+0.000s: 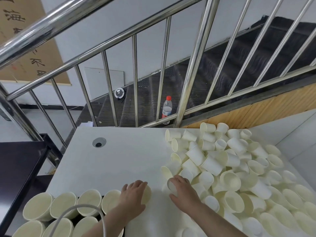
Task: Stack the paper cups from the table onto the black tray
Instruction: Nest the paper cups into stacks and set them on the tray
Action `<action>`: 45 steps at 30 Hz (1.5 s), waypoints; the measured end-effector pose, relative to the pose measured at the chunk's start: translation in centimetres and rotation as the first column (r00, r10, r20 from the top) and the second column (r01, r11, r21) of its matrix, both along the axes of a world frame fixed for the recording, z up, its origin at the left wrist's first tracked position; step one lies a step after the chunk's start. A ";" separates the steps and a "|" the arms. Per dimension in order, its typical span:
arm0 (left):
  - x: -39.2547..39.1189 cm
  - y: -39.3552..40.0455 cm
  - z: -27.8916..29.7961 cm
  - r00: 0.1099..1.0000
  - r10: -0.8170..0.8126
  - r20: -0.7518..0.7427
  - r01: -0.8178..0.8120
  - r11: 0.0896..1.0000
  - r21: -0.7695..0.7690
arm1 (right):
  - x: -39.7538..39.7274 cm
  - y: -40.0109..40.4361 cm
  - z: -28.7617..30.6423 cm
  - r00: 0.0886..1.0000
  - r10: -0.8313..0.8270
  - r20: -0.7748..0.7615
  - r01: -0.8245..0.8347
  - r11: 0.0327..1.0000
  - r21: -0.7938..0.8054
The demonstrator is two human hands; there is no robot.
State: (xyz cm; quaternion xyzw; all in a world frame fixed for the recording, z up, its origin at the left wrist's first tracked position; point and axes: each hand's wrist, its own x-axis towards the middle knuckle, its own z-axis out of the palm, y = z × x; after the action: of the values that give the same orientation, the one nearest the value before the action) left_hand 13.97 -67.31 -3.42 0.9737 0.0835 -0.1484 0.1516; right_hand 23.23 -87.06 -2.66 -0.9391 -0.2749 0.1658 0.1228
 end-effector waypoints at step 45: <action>1.5 -1.4 1.3 0.998 -0.017 0.056 0.026 0.986 -0.163 | 0.0 0.6 0.6 0.874 -0.356 -0.332 0.445 0.860 0.251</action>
State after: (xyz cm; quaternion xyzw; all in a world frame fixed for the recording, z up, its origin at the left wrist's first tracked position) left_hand 15.46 -68.72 -2.12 0.9624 0.0566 -0.1299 0.2317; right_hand 23.19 -86.45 -2.01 -0.9110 -0.0752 0.2178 0.3420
